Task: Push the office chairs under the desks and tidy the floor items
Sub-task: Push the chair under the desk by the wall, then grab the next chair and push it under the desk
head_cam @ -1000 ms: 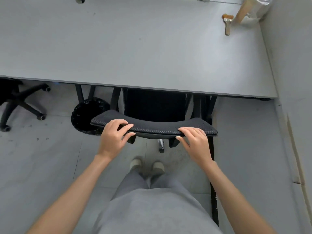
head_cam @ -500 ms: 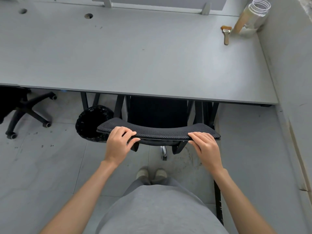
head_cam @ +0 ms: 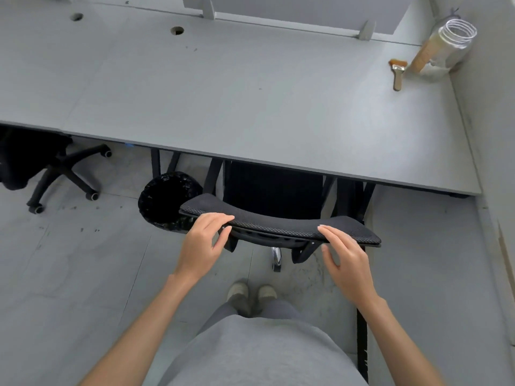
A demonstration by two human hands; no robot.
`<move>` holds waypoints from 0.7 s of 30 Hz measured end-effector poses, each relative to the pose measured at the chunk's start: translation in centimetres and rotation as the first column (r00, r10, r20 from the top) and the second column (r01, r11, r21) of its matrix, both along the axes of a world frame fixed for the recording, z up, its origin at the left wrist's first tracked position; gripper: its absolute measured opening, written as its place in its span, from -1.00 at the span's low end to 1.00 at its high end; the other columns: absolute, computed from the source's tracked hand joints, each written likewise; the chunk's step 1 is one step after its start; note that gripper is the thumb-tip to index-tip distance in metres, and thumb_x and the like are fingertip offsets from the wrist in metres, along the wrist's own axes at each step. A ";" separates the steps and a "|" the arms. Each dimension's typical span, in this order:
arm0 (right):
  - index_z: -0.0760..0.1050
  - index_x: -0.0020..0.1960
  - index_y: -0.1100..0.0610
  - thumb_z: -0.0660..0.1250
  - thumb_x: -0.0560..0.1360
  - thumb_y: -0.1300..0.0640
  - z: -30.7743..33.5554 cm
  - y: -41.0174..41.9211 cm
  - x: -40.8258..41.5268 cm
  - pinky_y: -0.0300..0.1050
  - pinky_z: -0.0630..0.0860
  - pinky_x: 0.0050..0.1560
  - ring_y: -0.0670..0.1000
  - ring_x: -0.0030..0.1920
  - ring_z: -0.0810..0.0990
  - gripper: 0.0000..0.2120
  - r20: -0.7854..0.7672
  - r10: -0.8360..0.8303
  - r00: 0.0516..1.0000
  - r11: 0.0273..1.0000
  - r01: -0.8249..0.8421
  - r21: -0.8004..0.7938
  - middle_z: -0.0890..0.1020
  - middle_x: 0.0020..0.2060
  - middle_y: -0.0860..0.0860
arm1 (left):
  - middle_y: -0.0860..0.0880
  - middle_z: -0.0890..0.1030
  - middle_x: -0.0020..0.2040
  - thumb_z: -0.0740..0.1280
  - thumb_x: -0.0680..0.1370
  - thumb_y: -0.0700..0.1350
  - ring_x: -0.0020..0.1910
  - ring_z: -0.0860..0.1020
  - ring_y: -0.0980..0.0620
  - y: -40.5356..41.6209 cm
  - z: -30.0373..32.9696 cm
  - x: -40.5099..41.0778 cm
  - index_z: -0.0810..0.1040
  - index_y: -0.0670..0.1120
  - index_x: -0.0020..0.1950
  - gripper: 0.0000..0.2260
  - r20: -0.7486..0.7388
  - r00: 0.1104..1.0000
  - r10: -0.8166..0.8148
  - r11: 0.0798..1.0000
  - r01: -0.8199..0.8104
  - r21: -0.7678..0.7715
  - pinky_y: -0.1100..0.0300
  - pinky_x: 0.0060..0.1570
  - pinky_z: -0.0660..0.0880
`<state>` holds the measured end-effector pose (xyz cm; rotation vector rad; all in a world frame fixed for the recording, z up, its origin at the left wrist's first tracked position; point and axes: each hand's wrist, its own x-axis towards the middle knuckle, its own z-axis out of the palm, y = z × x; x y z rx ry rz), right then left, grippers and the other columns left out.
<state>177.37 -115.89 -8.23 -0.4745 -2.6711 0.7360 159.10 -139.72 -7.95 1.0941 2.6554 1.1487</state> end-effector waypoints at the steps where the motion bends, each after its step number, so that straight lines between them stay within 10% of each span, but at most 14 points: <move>1: 0.51 0.22 0.21 0.15 0.52 0.14 0.4 -0.7 -0.2 -0.33 0.36 0.26 -0.13 0.18 0.48 -0.67 -0.025 0.021 0.999 0.997 -0.023 -0.068 0.57 0.13 -0.03 | 0.03 0.60 0.00 0.19 0.53 -0.07 0.06 0.47 0.17 -0.6 0.3 0.6 0.59 -0.14 0.10 -0.73 0.044 0.998 0.055 0.998 -0.056 0.030 0.45 0.15 0.32; 10: 0.50 0.10 -0.09 0.19 0.53 0.18 -0.7 -6.7 -2.4 -0.38 0.47 0.08 -0.25 0.07 0.57 -0.76 0.211 0.479 0.852 0.712 -0.237 -0.660 0.63 0.01 -0.26 | 0.23 0.66 -0.15 0.17 0.50 -0.01 -0.16 0.60 0.19 -7.2 0.6 11.6 0.55 0.10 0.00 -0.81 0.603 0.599 0.527 0.657 -0.737 0.158 0.39 -0.11 0.47; 21: 0.52 0.07 -0.04 0.19 0.54 0.25 0.4 -24.4 -16.4 -0.40 0.45 0.07 -0.17 0.07 0.59 -0.75 0.088 0.918 0.386 0.302 -0.539 -0.786 0.64 0.00 -0.14 | 0.09 0.66 -0.11 0.20 0.58 -0.24 -0.19 0.61 0.12 -14.6 -1.2 23.8 0.58 0.02 -0.01 -0.79 0.641 -0.068 0.765 -0.084 -0.996 -0.006 0.27 -0.13 0.50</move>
